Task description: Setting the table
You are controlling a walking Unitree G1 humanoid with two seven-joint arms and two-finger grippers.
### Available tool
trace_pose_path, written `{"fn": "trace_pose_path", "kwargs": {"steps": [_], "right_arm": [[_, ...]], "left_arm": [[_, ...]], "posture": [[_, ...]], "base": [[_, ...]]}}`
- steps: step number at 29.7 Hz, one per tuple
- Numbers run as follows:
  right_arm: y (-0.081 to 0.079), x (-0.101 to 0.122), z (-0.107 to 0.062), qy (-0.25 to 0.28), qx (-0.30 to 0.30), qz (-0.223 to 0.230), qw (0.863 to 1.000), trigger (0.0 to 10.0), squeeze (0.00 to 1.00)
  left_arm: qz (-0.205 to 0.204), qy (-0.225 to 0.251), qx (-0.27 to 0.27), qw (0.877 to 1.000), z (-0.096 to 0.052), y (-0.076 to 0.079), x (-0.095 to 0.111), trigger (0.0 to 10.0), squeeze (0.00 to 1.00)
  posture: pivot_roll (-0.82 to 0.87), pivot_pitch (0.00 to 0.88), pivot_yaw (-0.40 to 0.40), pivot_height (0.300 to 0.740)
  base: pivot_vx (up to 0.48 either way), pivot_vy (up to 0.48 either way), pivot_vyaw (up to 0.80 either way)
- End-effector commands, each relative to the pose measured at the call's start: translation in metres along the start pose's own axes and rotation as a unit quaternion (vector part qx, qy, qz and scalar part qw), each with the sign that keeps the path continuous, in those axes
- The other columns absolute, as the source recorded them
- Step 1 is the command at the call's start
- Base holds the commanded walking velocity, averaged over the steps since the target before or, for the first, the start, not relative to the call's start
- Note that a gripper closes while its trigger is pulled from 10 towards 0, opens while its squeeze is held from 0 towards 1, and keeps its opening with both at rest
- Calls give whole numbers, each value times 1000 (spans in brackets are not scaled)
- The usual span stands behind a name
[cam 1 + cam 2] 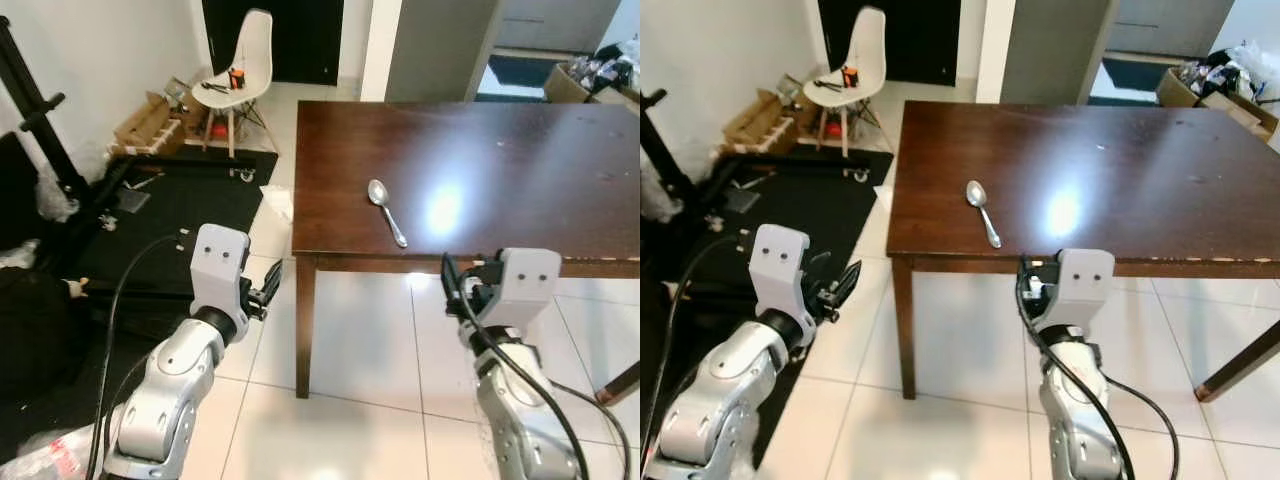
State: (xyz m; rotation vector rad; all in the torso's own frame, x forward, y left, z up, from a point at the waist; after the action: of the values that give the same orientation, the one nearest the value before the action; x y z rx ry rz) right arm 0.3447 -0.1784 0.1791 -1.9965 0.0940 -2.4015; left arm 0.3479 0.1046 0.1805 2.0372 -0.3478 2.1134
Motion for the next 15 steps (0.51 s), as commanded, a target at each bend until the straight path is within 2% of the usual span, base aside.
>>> {"fn": "trace_pose_path", "kwargs": {"steps": [1, 15], "right_arm": [[1, -2, 0, -4, 1, 6, 1000, 10000, 0], [3, -3, 1, -8, -1, -1, 1000, 10000, 0]], "left_arm": [[1, -11, 6, 1000, -2, -3, -6, 10000, 0], [1, -11, 7, 1000, -1, -3, -7, 10000, 0]], "posture": [[-94, 0, 70, 740], [-95, 0, 66, 740]], "base": [[0, 0, 0], [0, 0, 0]]}}
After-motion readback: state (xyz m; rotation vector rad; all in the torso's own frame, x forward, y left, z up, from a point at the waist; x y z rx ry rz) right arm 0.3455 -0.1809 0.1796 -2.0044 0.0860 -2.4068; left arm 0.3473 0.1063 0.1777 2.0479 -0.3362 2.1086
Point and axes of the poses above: a point about 5 cm out from each wrist's last joint towards the gripper, its own z axis pointing out of the wrist towards the gripper, its own x axis along the axis of the wrist's last joint, y = z × x, the point moved 6 cm from there along z, pointing out of the wrist towards the gripper, and after that the axes turned 1 degree about z, right-handed, at the moved point
